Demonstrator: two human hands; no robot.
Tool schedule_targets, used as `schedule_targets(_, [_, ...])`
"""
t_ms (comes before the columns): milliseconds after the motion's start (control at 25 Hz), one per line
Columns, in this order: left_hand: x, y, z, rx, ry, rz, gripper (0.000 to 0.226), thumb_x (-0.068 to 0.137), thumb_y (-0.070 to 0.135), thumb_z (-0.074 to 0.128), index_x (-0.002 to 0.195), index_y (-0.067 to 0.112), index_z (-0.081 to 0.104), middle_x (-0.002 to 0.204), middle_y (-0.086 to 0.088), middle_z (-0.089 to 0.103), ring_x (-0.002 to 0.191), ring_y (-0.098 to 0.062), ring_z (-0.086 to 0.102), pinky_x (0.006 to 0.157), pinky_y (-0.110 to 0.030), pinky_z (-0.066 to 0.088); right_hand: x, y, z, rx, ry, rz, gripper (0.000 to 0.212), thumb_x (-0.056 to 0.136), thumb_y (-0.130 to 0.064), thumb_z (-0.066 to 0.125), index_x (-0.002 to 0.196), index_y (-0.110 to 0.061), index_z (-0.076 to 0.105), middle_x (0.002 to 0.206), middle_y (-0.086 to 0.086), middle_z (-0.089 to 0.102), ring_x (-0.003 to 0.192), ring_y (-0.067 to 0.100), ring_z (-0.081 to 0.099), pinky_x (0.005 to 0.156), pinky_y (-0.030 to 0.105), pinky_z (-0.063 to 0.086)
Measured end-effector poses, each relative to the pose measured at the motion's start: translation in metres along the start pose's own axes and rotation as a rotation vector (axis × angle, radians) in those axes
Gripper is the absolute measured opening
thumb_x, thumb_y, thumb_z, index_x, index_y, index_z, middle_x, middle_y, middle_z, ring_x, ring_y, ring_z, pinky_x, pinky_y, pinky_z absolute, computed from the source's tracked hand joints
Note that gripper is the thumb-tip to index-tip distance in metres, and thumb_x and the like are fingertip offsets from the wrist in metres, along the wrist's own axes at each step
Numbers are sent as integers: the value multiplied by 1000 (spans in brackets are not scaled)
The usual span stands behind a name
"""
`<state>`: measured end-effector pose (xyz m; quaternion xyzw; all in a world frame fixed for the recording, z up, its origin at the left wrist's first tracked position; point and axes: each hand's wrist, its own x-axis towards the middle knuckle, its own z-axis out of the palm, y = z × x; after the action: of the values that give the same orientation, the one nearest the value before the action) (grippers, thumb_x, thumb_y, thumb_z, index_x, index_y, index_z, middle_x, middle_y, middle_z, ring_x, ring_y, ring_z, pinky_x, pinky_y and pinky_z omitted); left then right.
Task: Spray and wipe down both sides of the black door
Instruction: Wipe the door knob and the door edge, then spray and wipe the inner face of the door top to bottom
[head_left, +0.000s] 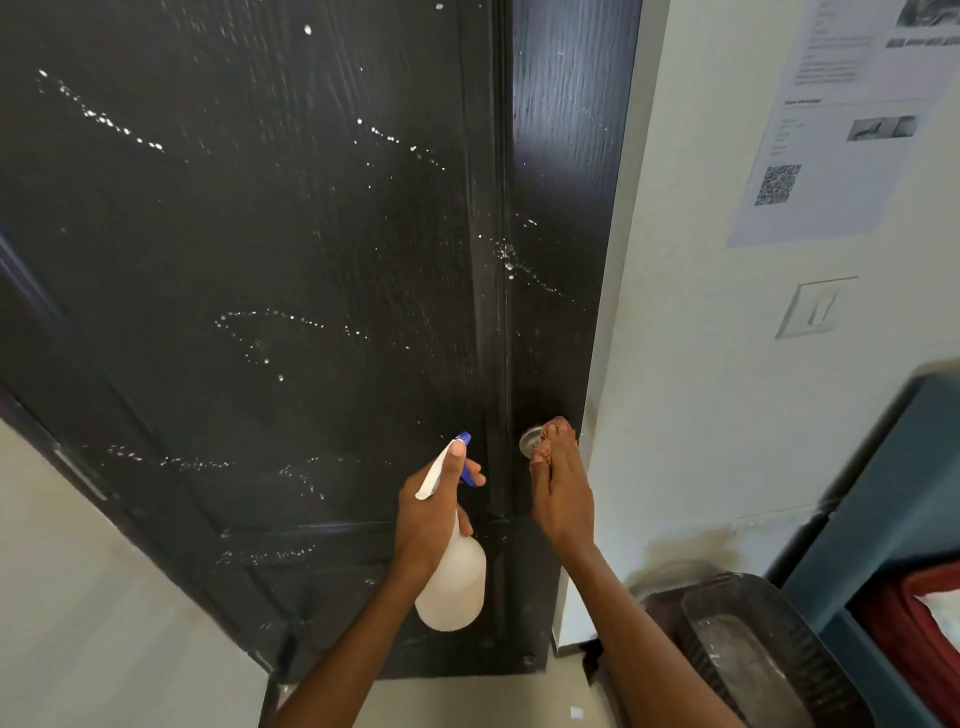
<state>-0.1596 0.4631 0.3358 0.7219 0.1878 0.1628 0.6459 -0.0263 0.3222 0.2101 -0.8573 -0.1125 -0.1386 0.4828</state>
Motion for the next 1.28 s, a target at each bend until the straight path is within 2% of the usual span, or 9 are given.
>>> schedule_targets(80, [-8, -3, -2, 9, 30, -4, 60, 86, 63, 44, 95, 9, 70, 94, -1, 76, 44, -14, 56, 51, -27, 52, 5, 8, 0, -313, -16, -314, 58, 106, -41, 53, 160, -27, 36, 168, -4, 30, 158, 25, 18, 127, 48, 19])
schedule_targets(160, [-15, -7, -2, 12, 49, -25, 61, 85, 64, 44, 95, 10, 70, 94, 0, 76, 44, -15, 57, 50, -28, 52, 13, 12, -5, -616, -121, -572, 64, 92, -37, 74, 151, -23, 52, 161, 3, 44, 154, 35, 29, 125, 56, 21])
schedule_targets(240, [-24, -11, 0, 13, 57, -47, 60, 84, 65, 43, 94, 12, 70, 95, -2, 76, 45, -15, 57, 51, -28, 52, 20, 9, -14, -729, -201, -619, 64, 88, -40, 78, 147, -23, 57, 156, 3, 51, 150, 36, 36, 123, 55, 20])
schedule_targets(320, [-32, -12, 0, 11, 61, -61, 60, 84, 65, 43, 94, 12, 69, 97, -3, 75, 45, -15, 57, 53, -29, 53, 17, 8, -16, -626, -185, -515, 60, 98, -41, 66, 153, -25, 48, 161, 1, 43, 154, 33, 30, 124, 53, 19])
schedule_targets(480, [-41, -13, -6, -19, 85, -83, 60, 82, 64, 44, 94, 11, 68, 98, -5, 75, 46, -16, 56, 52, -28, 51, 3, 6, -13, -9, -155, -70, 61, 108, -55, 38, 164, -34, 21, 169, -12, 23, 156, 13, 20, 124, 34, 20])
schedule_targets(640, [-50, -17, -11, -32, 119, -83, 56, 82, 63, 44, 90, 14, 68, 95, -5, 75, 46, -16, 57, 48, -26, 50, -7, -19, -7, 675, -21, 457, 37, 108, -51, 42, 142, -38, 46, 132, -10, 62, 126, 21, 60, 115, 43, 43])
schedule_targets(800, [-53, -17, -11, -28, 102, -100, 54, 80, 61, 43, 90, 14, 67, 97, -9, 74, 45, -15, 58, 47, -23, 51, -15, -27, -11, 1302, 86, 804, 39, 110, -38, 42, 146, -23, 46, 142, 10, 60, 114, 28, 64, 108, 50, 46])
schedule_targets(1120, [-45, -7, -8, -21, 150, -54, 55, 85, 63, 43, 92, 14, 69, 93, -3, 75, 45, -14, 56, 46, -23, 50, -64, -9, -31, 1162, 115, 852, 42, 106, -38, 51, 143, -17, 54, 125, 11, 68, 115, 36, 65, 91, 52, 56])
schedule_targets(1280, [-34, 4, -10, -19, 145, 11, 56, 88, 63, 44, 93, 13, 70, 93, 0, 76, 46, -19, 57, 48, -28, 52, -61, -20, -44, 918, 232, 621, 28, 109, -37, 46, 136, -33, 56, 137, 4, 62, 128, 32, 58, 113, 55, 45])
